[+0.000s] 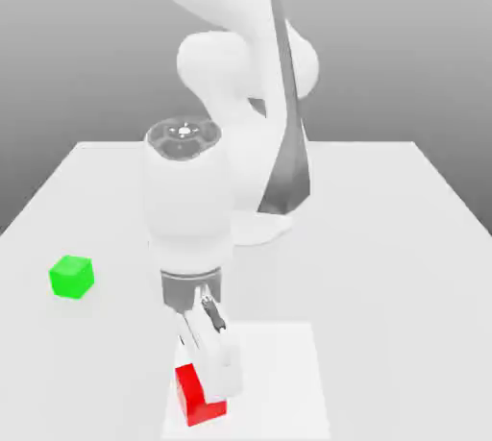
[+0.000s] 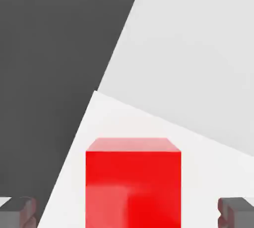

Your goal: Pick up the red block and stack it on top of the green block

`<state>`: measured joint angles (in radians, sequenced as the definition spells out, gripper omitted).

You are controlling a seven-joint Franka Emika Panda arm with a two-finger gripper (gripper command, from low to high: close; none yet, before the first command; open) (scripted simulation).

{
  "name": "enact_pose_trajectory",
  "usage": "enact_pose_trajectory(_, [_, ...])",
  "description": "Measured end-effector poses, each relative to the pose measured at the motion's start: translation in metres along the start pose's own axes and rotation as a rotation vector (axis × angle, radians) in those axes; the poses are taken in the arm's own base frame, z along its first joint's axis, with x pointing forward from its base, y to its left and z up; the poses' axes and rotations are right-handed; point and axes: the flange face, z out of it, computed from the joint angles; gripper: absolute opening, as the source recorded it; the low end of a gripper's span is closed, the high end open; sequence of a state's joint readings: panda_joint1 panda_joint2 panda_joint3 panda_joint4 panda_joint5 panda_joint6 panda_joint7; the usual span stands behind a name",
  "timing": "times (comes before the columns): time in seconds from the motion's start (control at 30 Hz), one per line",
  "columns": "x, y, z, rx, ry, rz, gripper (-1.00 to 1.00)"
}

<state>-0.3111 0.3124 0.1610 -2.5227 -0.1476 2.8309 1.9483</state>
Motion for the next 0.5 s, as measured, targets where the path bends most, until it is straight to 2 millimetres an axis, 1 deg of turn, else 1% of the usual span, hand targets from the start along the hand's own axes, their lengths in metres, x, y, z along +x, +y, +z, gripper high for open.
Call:
enact_pose_trajectory(0.03, [0.000, 0.001, 0.010, -0.001, 0.002, -0.001, 0.00])
enact_pose_trajectory(0.07, [0.001, 0.001, 0.016, -0.001, 0.003, -0.001, -1.00])
enact_pose_trajectory(0.23, [0.000, 0.001, 0.016, 0.002, 0.002, -0.001, -1.00])
enact_pose_trajectory(0.27, [0.001, 0.001, 0.019, 0.001, 0.003, -0.001, -1.00])
enact_pose_trajectory(0.3, [0.000, 0.001, 0.015, 0.001, 0.002, -0.001, -1.00])
enact_pose_trajectory(0.5, [0.000, 0.001, -0.038, 0.001, 0.002, 0.000, -1.00])
